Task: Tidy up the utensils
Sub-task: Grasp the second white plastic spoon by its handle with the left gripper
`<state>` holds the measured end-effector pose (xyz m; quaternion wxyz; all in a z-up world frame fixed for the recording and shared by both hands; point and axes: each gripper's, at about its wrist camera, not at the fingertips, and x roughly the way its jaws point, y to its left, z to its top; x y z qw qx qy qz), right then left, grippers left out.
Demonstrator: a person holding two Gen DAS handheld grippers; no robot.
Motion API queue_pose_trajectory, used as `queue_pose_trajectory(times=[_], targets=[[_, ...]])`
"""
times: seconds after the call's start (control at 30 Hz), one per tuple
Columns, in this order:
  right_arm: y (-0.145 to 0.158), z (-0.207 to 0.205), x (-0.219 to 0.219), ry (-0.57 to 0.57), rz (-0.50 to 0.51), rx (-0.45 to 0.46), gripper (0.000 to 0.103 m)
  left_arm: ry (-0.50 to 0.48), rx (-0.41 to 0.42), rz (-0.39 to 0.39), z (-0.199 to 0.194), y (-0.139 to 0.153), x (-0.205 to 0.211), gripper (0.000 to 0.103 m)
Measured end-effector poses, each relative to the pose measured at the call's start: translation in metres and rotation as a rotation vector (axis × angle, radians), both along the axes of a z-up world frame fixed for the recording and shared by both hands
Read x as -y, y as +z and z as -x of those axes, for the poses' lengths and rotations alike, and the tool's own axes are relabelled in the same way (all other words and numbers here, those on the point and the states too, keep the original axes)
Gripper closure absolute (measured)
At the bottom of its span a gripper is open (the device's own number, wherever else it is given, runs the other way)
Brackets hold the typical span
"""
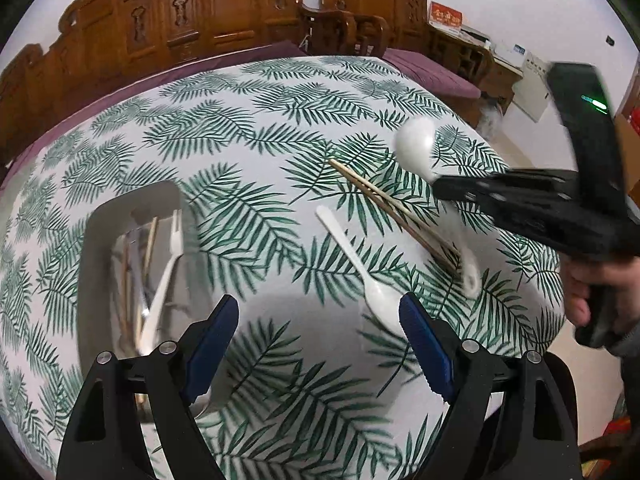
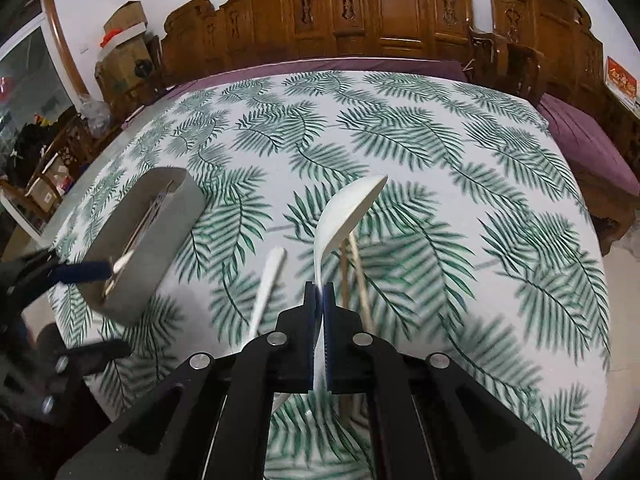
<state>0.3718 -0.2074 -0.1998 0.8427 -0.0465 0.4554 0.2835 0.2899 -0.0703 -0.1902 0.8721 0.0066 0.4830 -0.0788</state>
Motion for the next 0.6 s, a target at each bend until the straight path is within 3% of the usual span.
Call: queue_pose_trajectory(times=[0.23, 0.4, 0.6], targets=[[-0.006, 0.017, 0.036, -0.025, -0.009, -0.002, 0.098, -0.011, -0.049, -0.005, -0.026, -0.022, 0.023, 0.024], [-0.012, 0.022, 0.051, -0.033, -0.01, -0.007, 0.098, -0.016, -0.077, -0.008, -0.041, -0.034, 0.034, 0.031], [-0.018, 0.023, 0.059, -0.038, -0.018, -0.018, 0.098, -0.013, -0.151, -0.01, -0.057, -0.057, 0.041, 0.061]])
